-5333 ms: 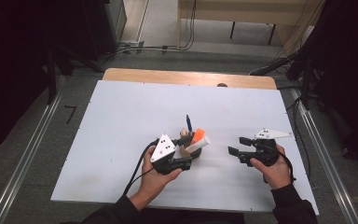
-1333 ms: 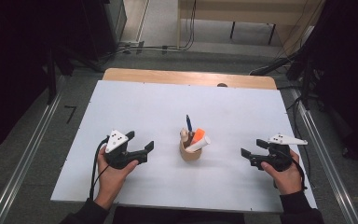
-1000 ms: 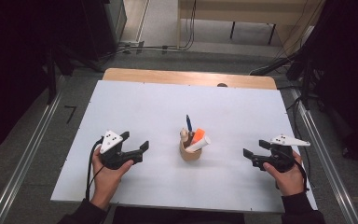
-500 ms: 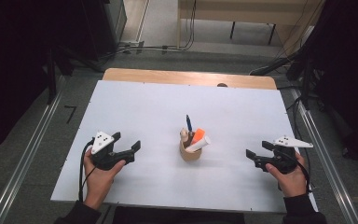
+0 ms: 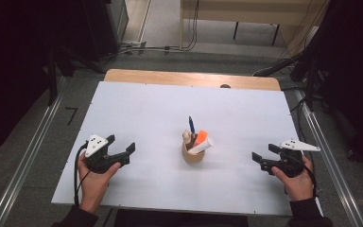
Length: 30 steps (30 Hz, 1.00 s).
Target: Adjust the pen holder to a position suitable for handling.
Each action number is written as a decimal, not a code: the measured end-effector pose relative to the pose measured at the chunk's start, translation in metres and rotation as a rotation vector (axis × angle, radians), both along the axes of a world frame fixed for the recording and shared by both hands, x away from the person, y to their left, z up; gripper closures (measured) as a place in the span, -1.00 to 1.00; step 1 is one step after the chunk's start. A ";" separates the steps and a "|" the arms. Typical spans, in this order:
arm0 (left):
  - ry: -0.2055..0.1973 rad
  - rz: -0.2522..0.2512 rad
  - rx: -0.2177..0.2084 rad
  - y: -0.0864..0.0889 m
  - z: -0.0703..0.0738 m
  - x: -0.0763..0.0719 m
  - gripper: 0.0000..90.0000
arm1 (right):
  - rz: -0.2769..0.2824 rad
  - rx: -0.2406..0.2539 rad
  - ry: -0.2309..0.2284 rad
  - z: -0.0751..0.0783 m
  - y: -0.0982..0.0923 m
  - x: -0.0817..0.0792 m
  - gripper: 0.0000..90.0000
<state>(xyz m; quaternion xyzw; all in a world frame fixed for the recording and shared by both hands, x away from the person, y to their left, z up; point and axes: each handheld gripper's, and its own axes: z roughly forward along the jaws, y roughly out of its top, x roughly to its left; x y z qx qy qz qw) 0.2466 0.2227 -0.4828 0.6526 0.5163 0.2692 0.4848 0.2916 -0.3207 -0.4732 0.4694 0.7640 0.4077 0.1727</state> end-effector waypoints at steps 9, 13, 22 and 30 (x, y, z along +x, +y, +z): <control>0.005 0.020 0.007 0.007 -0.001 -0.003 -0.67 | -0.012 -0.009 -0.002 -0.001 -0.004 -0.002 -0.62; 0.004 0.037 0.015 0.012 -0.001 -0.004 -0.67 | -0.022 -0.007 -0.002 -0.001 -0.007 -0.002 -0.62; 0.009 0.063 0.027 0.019 -0.002 -0.004 -0.67 | -0.045 -0.034 -0.004 -0.003 -0.012 -0.004 -0.62; 0.030 0.092 0.039 0.028 -0.004 -0.005 -0.67 | -0.068 -0.033 -0.006 -0.003 -0.020 -0.006 -0.62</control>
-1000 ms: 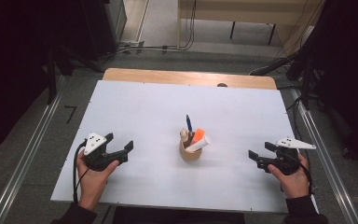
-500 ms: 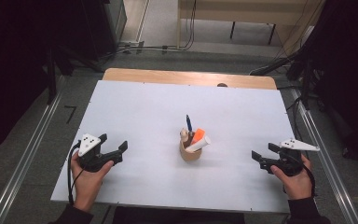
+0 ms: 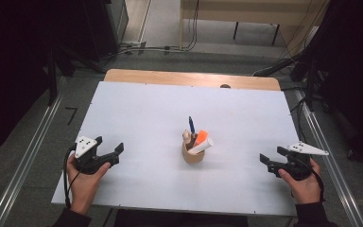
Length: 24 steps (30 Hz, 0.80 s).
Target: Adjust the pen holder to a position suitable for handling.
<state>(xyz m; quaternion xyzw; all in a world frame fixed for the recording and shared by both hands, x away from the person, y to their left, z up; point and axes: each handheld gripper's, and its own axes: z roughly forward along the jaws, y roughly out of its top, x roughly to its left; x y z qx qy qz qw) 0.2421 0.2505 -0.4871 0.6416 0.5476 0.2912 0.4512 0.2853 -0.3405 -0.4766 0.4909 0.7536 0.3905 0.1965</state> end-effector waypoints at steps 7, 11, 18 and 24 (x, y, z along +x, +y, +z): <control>0.004 0.022 -0.008 0.006 -0.001 -0.002 -0.67 | -0.019 0.006 0.006 -0.001 -0.006 -0.002 -0.62; 0.004 0.032 -0.010 0.010 -0.001 -0.003 -0.67 | -0.024 0.005 0.006 -0.002 -0.009 -0.002 -0.62; 0.009 0.027 0.005 0.012 -0.002 -0.003 -0.67 | -0.037 0.007 0.006 -0.002 -0.013 -0.002 -0.62; 0.029 0.025 0.022 0.012 -0.005 0.000 -0.69 | -0.048 0.012 0.004 -0.003 -0.016 -0.001 -0.68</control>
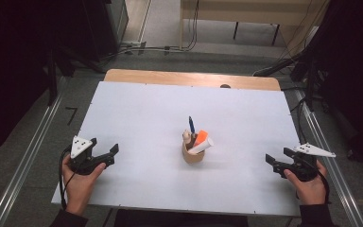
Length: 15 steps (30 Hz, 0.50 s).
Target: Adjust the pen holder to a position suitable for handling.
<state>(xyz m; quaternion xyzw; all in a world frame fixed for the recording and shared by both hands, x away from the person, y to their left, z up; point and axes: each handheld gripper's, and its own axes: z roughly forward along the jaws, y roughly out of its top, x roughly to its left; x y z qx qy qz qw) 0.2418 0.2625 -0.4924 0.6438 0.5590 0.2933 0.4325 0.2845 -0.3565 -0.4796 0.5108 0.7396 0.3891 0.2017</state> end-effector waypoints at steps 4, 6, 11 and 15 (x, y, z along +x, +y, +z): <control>0.028 0.007 0.011 0.001 -0.005 0.005 -0.73 | 0.004 -0.011 0.008 -0.002 0.002 0.002 -0.73; 0.050 0.011 0.023 0.002 -0.008 0.010 -0.74 | -0.001 -0.043 0.013 -0.006 0.004 0.004 -0.73; 0.100 0.028 0.050 0.004 -0.016 0.017 -0.77 | -0.005 -0.094 0.057 -0.020 0.009 0.010 -0.74; 0.106 0.032 0.052 0.004 -0.016 0.018 -0.77 | -0.017 -0.095 0.062 -0.022 0.008 0.013 -0.74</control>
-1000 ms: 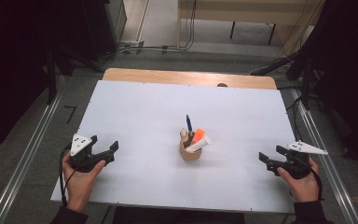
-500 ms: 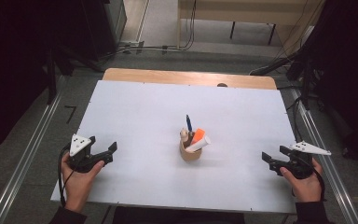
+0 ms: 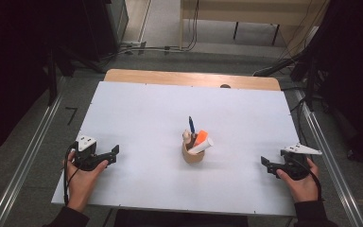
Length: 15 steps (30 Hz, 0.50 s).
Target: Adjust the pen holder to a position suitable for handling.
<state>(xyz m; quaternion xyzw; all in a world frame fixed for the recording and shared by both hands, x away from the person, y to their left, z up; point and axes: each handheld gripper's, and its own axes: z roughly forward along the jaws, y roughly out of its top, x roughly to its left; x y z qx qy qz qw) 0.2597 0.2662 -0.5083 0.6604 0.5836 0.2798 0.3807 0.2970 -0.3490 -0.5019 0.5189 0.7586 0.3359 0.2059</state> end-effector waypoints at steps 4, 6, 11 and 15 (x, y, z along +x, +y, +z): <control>0.010 -0.004 0.004 -0.001 -0.001 0.001 -0.77 | 0.002 -0.005 -0.007 0.000 0.000 0.000 -0.74; 0.013 -0.005 0.010 -0.001 -0.002 0.002 -0.77 | -0.004 -0.005 0.000 0.000 0.000 0.000 -0.74; 0.022 -0.005 0.009 -0.001 -0.003 0.004 -0.77 | -0.007 -0.014 0.011 -0.004 0.000 0.001 -0.74; 0.035 -0.005 0.014 -0.002 -0.004 0.005 -0.77 | -0.009 -0.019 0.016 -0.006 0.000 0.002 -0.74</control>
